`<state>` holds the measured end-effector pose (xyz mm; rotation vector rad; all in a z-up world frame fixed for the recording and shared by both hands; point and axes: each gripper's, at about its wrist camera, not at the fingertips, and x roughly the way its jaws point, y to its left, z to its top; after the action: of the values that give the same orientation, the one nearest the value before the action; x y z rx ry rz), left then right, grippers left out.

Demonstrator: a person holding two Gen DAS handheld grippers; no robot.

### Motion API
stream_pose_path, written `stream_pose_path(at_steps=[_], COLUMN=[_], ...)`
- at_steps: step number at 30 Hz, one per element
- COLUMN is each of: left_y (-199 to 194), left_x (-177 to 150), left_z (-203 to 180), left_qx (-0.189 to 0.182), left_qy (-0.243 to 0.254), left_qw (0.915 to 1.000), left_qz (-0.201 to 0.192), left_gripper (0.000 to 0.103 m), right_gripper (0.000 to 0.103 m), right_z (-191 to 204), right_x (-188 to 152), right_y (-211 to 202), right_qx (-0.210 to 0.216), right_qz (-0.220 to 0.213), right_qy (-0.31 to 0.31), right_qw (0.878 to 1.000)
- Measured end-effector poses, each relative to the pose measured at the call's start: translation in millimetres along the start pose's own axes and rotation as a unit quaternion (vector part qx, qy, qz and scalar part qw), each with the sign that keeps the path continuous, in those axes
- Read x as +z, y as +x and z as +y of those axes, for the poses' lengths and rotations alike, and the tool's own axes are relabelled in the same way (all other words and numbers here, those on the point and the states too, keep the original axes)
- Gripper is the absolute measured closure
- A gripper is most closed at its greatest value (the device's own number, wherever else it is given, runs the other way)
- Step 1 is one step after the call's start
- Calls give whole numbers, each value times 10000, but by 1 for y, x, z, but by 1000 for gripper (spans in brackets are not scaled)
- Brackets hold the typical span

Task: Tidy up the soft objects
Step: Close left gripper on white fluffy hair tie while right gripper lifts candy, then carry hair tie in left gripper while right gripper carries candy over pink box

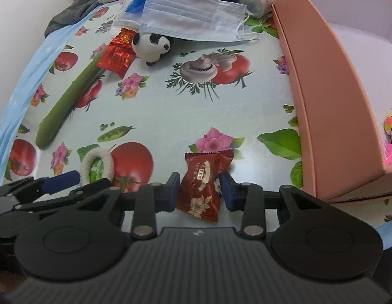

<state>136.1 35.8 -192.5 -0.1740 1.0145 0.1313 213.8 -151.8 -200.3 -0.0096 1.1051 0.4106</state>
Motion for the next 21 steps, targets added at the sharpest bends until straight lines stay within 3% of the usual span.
stream_pose_path(at_steps=[5, 7, 9, 11, 21], left_y=[10, 13, 14, 15, -19], left_x=[5, 5, 8, 11, 14], left_z=[-11, -14, -14, -15, -12], left_qx=[137, 220, 195, 201, -113], left_qy=[242, 336, 327, 338, 65], left_qw=[9995, 9991, 9992, 9992, 9996], left_qz=[158, 148, 121, 109, -255], left_gripper=[47, 55, 73, 83, 87], right_gripper=[65, 65, 65, 65, 65], right_z=[-5, -6, -7, -8, -3], right_x=[2, 3, 4, 5, 7], right_y=[0, 0, -1, -2, -25], right_qx=[17, 26, 38, 61, 101], right_qz=[38, 33, 29, 8, -258], right_qy=[-28, -37, -48, -48, -69], right_qw=[10000, 10000, 10000, 10000, 9996])
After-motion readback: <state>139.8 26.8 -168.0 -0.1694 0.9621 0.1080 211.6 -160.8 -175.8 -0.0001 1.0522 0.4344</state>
